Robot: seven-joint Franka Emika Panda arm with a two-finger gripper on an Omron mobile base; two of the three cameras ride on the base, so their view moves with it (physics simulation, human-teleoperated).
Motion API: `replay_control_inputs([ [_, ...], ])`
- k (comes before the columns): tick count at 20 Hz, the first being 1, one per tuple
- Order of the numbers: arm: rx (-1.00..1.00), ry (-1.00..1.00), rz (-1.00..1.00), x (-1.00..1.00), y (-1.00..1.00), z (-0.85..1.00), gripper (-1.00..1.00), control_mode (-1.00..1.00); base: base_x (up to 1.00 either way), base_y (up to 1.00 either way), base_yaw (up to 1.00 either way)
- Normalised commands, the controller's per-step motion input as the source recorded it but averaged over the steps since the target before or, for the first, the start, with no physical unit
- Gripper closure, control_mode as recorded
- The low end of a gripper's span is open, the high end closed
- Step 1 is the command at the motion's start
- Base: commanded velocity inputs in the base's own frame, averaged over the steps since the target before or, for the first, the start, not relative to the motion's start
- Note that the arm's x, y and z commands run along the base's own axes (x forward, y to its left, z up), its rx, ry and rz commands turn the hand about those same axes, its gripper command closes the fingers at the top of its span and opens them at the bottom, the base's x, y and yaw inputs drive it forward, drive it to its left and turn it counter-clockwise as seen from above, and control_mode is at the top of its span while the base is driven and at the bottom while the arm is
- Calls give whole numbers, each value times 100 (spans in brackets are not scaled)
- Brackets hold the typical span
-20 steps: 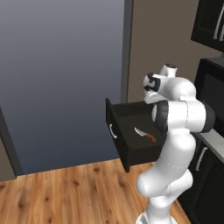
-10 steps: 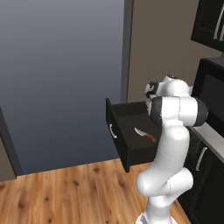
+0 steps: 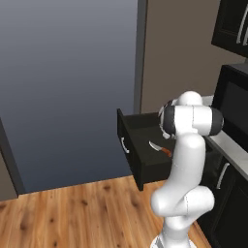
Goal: Pick up the metallic utensils from the counter and place them in the open drawer. Make sure not to pick up any wooden utensils.
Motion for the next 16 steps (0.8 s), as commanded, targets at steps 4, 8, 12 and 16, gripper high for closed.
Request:
replay_control_inputs([
  [4, 0, -1, 4, 17, 8, -26, 100, -100, 0, 0, 0],
  [8, 0, 0, 1, 48, 27, -22, 100, -100, 0, 0, 0],
  [12, 0, 0, 0, 53, 26, -23, 100, -100, 0, 0, 0],
  [16, -1, 0, 0, 45, 7, -17, 100, -100, 0, 0, 0],
])
